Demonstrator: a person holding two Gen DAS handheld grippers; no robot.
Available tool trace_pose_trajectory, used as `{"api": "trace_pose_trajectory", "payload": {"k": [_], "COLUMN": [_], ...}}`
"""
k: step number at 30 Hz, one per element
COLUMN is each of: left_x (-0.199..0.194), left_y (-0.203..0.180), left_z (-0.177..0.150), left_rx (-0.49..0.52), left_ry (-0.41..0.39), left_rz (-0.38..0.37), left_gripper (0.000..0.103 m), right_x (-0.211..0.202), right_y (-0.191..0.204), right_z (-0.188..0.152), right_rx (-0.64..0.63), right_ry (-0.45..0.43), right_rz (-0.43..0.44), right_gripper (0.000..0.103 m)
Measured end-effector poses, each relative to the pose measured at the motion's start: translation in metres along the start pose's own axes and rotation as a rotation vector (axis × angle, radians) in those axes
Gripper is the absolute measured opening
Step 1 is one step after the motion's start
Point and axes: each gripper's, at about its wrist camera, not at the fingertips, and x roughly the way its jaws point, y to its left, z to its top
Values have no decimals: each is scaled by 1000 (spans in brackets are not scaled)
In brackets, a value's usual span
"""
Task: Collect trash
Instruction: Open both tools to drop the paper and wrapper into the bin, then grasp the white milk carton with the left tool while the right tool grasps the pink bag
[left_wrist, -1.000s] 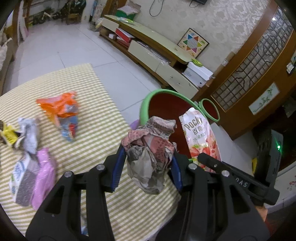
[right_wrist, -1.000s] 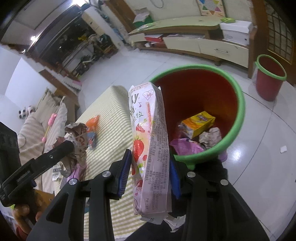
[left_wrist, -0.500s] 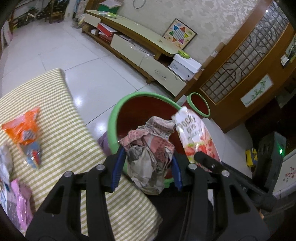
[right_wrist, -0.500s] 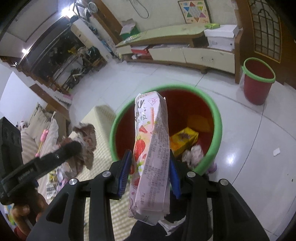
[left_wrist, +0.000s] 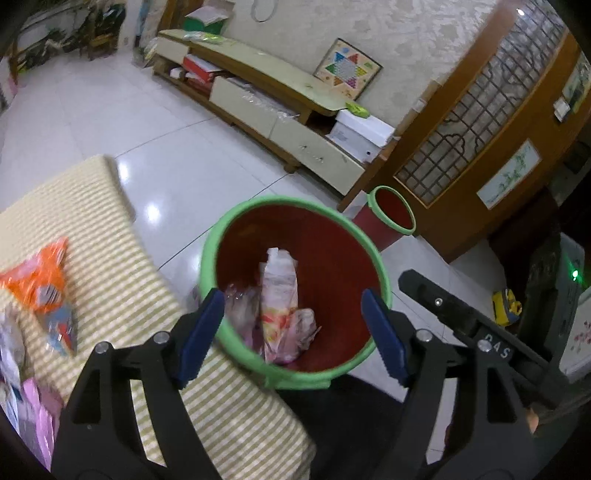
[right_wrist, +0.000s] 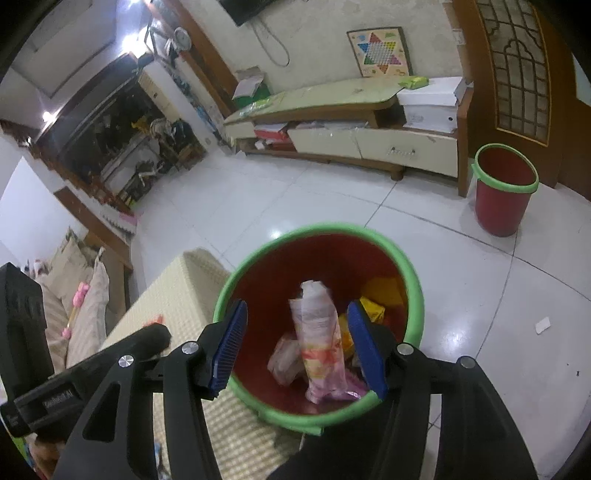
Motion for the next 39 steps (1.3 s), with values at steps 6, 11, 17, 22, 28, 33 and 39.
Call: {"api": "trace_pose_trajectory", "payload": {"k": [6,11,17,22,28,33,39], "left_x": [-38,-91,-141,-139,-122,-108,-124], "left_y": [44,108,192,232,236,232,226], "left_z": [-31,-67,-99,-112,-108,-108,-122], "left_rx": [-91,-189,-290,-329,-299,-256,-283], "left_ry": [-22,-47,-28,77,101,124,79], "left_rz": [89,239,393,330,337,344,348], "left_gripper": [74,74,74,74,74,74,60], "right_x": [9,20,27,29,24,21,25], "right_y": [23,52,89,117,146,162,176], "right_z": [-37,-68,-98,-116,-137,-147,-156], "right_rx": [-12,-48,-106,-147,-209,-237,-276], "right_ry": [99,177,252,302,348,364,397], "right_rz": [34,72,126,162,199,214,218], "right_gripper": [60,61,64,64,66,66,66]}}
